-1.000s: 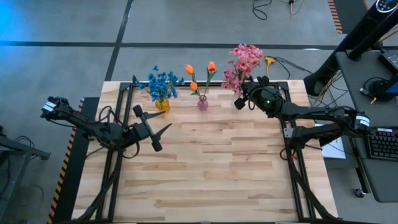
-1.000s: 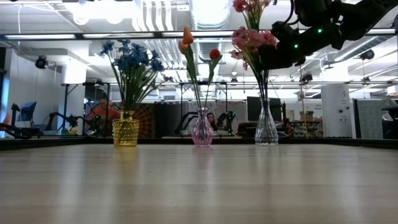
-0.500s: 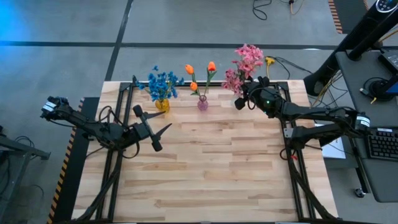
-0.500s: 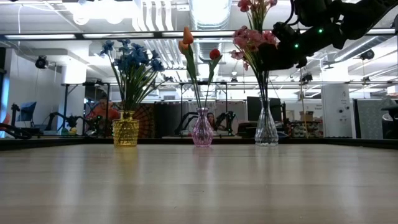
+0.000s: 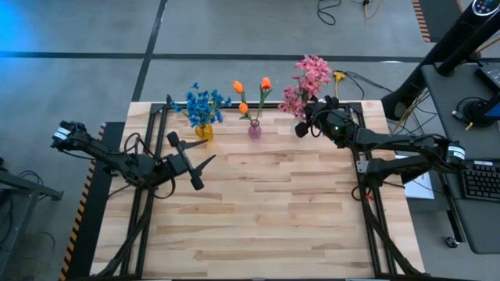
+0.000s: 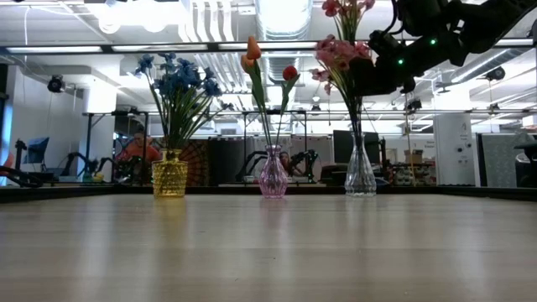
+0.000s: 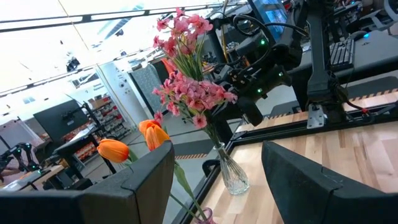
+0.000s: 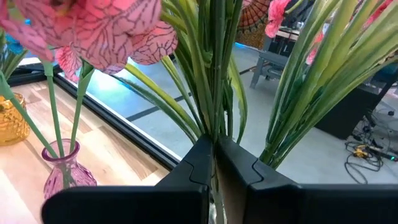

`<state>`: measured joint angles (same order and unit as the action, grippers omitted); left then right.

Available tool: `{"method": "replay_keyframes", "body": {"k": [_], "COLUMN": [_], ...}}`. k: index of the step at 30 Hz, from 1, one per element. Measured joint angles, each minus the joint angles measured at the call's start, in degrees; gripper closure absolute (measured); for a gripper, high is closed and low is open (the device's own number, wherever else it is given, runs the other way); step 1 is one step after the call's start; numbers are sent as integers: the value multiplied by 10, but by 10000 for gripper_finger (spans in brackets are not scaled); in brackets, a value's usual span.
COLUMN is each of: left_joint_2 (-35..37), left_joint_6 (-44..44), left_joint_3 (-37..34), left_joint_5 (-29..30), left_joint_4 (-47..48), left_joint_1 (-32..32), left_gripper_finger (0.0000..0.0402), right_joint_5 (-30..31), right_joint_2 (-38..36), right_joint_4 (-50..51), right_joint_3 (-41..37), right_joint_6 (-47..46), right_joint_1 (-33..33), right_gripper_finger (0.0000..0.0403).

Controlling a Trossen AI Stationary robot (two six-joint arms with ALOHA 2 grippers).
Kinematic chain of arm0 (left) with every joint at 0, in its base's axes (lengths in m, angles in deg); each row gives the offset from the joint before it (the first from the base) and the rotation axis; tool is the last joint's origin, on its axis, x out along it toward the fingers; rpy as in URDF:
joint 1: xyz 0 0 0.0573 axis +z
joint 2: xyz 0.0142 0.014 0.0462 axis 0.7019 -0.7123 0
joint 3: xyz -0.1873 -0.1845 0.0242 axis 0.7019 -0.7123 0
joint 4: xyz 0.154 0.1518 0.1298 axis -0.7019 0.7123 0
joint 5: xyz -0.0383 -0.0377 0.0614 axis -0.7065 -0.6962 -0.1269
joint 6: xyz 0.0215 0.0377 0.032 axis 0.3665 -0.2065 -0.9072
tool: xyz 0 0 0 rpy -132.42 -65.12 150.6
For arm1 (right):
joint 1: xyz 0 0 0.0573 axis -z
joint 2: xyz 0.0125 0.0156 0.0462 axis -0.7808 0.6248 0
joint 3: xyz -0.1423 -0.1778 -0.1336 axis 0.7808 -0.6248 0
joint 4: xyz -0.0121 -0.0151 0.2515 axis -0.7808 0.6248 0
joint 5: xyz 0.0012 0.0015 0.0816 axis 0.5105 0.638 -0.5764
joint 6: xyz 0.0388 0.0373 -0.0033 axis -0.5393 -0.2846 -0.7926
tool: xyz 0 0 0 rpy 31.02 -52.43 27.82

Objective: Sort flowers into vase by color
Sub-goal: Adjust the pink flowers

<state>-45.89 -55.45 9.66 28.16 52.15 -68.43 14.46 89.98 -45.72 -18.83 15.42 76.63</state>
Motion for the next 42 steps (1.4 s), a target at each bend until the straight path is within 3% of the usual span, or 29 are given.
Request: {"method": "replay_keyframes", "body": {"k": [12,25,29,35,42], "left_joint_2": [0,-4,-36,-100,-154], "left_joint_6": [0,11,34,14,71], "left_joint_3": [0,0,0,0,30], "left_joint_5": [0,0,-26,-35,-19], "left_joint_4": [0,-5,-13,-120,-104], "left_joint_1": [0,0,8,11,11], "left_gripper_finger": [177,177,177,177,177], "right_joint_5": [0,0,0,0,-3], "right_joint_2": [0,-20,-29,-29,-28], "right_joint_4": [29,34,39,38,64], "right_joint_3": [0,-1,-2,-2,-3], "right_joint_6": [-41,-24,-21,-23,-24], "right_joint_1": [0,0,0,-1,-2], "right_gripper_finger": [392,392,392,389,339]}}
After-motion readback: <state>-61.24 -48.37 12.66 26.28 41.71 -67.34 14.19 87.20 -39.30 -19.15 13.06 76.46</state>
